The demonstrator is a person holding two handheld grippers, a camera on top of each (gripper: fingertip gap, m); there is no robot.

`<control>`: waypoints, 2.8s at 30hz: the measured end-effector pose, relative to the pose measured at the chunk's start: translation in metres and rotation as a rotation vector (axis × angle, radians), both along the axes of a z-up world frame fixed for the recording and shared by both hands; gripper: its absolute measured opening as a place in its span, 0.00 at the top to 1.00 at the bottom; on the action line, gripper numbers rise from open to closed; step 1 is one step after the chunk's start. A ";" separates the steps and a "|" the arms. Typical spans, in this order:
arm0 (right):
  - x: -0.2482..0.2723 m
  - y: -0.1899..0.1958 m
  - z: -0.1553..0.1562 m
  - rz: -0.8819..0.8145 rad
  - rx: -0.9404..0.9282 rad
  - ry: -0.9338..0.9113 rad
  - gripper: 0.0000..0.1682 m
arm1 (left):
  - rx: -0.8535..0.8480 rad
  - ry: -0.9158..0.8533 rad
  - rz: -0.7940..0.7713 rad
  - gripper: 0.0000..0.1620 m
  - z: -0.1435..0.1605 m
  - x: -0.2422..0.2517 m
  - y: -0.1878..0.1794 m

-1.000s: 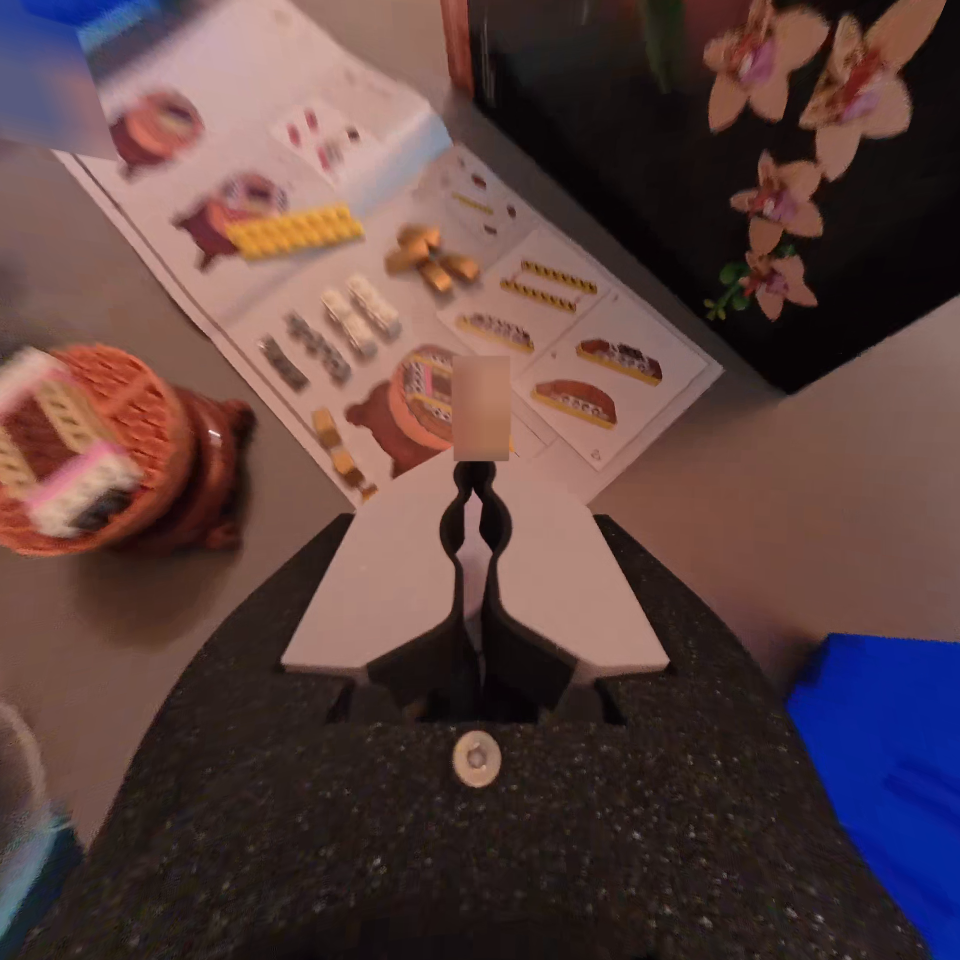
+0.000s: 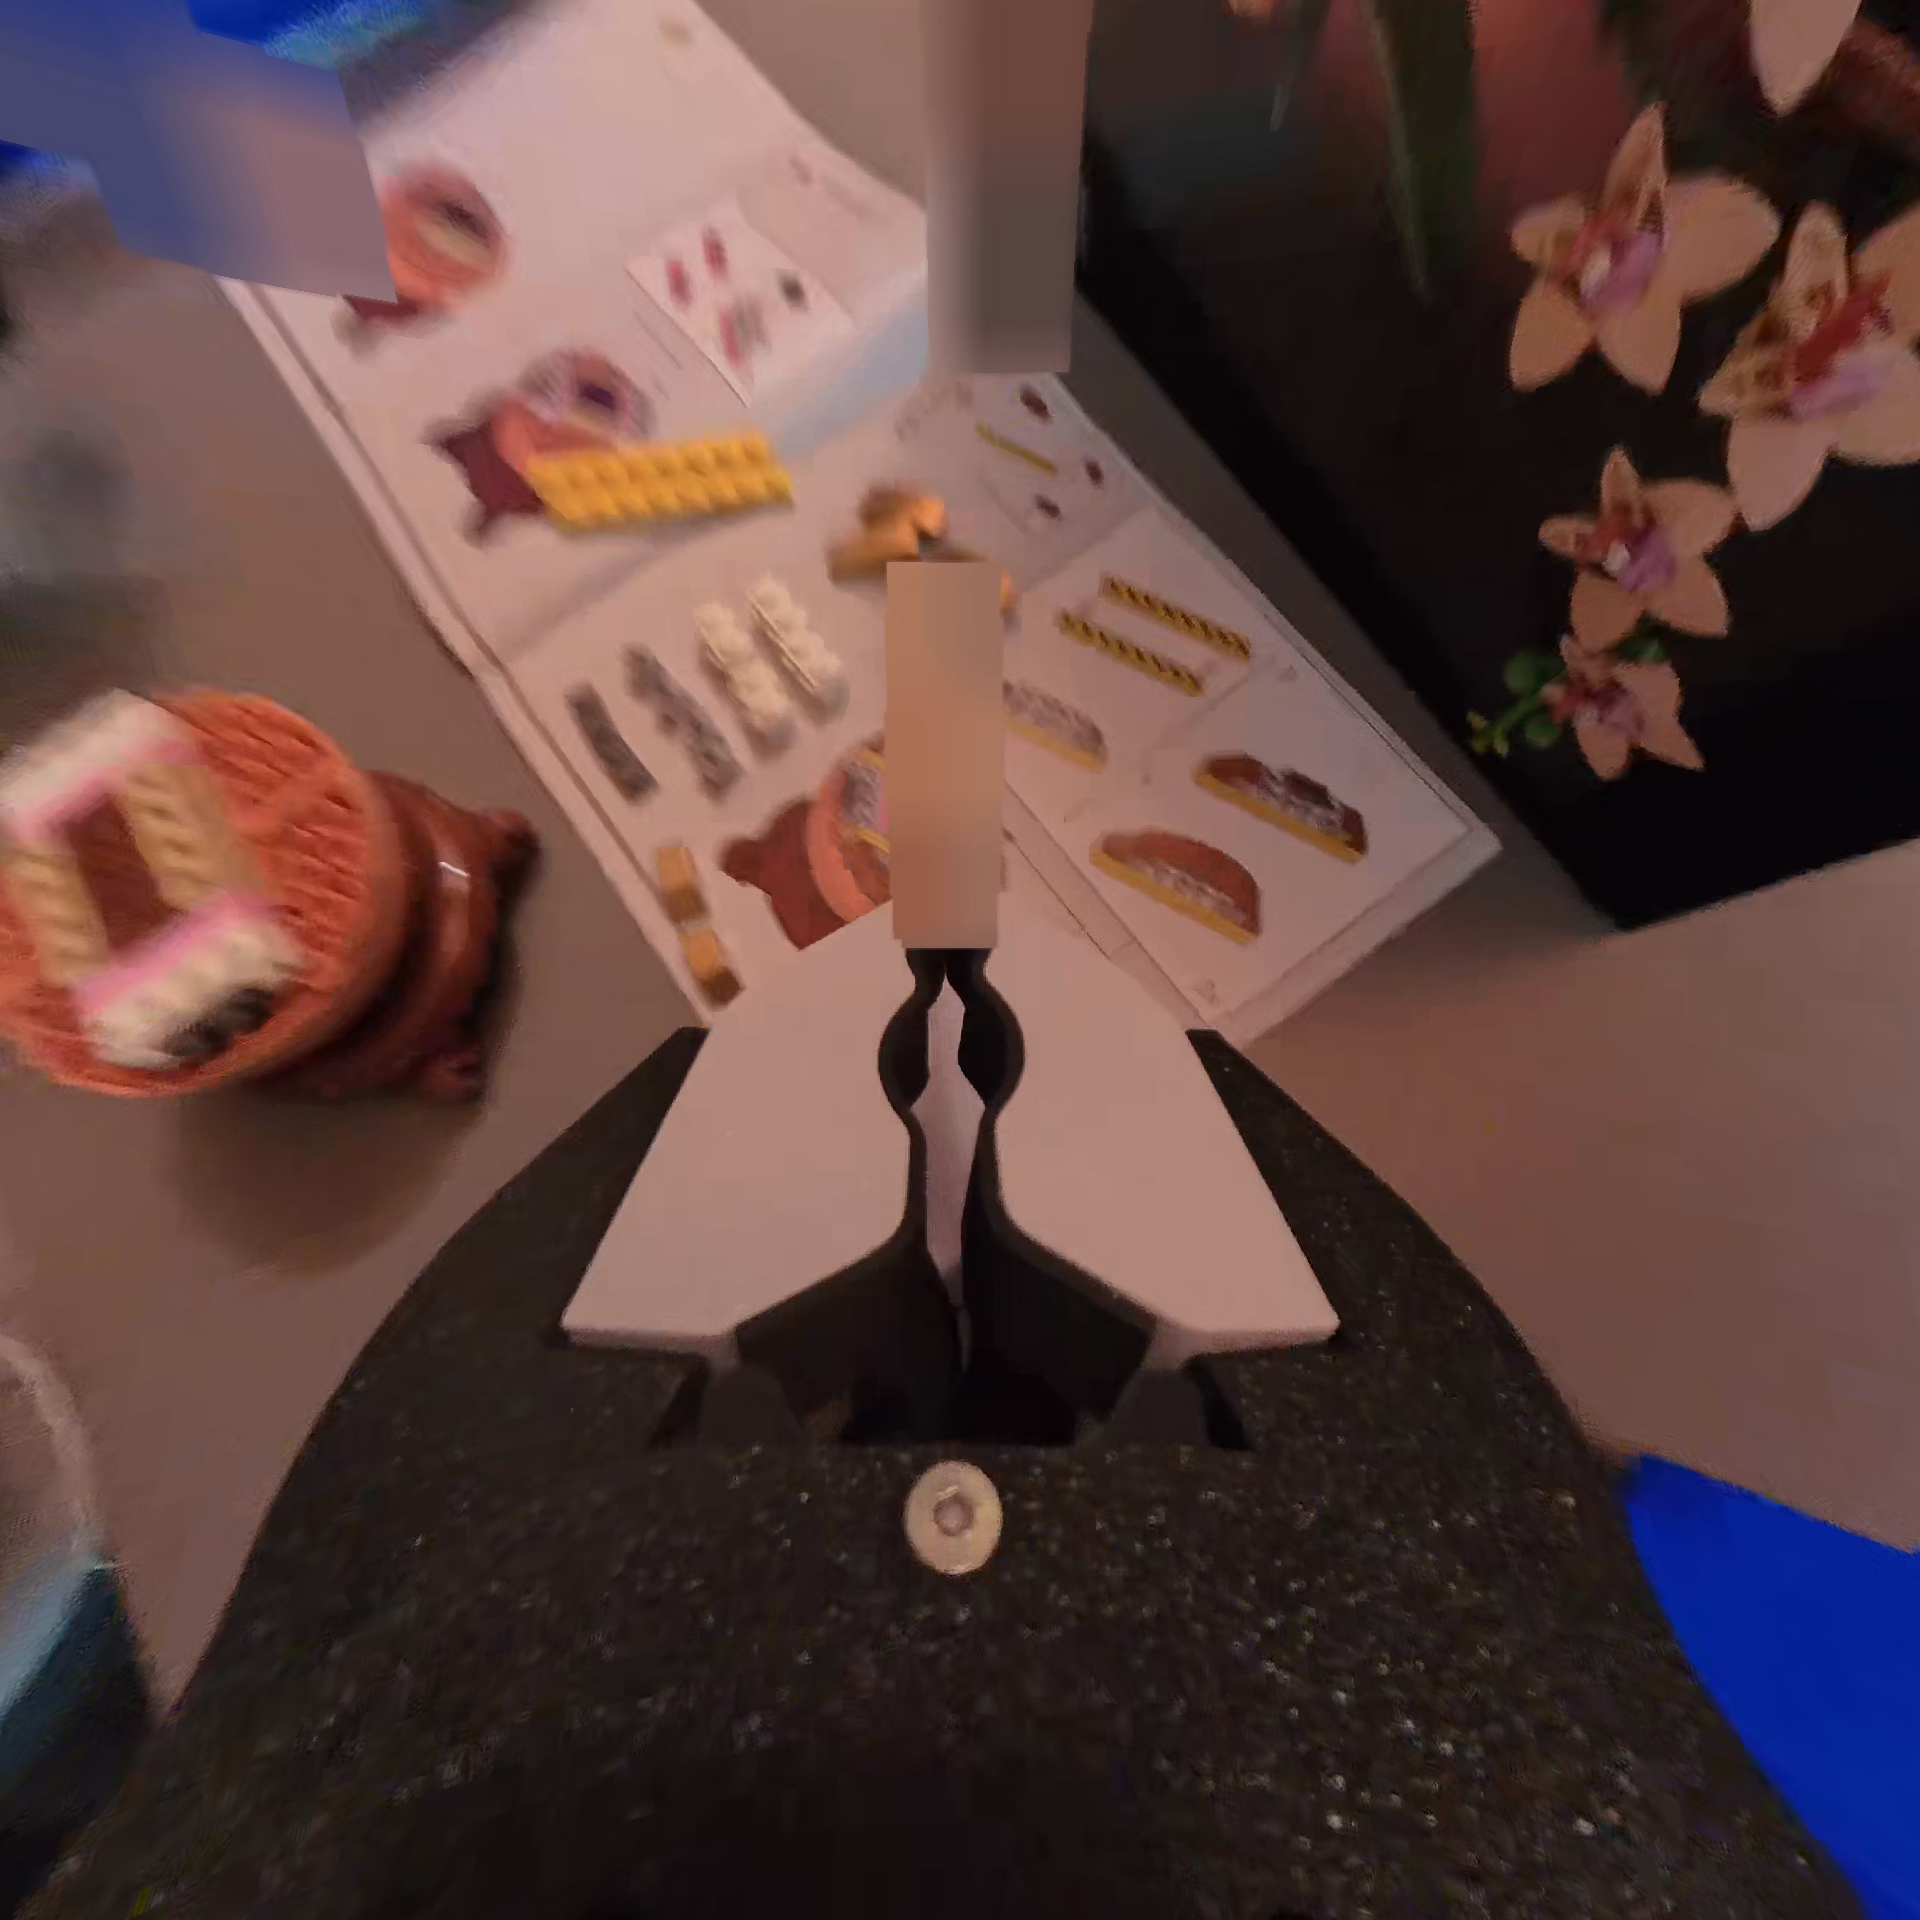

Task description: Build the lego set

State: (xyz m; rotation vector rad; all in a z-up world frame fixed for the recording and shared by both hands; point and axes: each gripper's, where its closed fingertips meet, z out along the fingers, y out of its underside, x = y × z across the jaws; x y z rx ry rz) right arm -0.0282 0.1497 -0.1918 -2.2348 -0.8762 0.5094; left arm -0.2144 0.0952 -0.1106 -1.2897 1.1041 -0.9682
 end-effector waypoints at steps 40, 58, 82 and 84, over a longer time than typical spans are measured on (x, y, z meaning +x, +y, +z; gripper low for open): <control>-0.160 -0.050 0.100 0.793 -0.075 0.357 0.87 | 0.343 -0.045 -0.175 0.96 0.020 0.026 -0.028; -0.167 -0.055 0.106 0.940 0.910 0.095 0.96 | 0.045 -0.280 -0.198 0.96 0.049 0.021 -0.020; -0.130 -0.089 0.110 0.616 0.287 0.472 0.96 | -0.066 -0.114 -0.213 0.96 0.008 0.035 -0.030; -0.129 -0.088 0.108 0.621 0.290 0.431 0.96 | -0.063 -0.094 -0.216 0.96 0.005 0.036 -0.031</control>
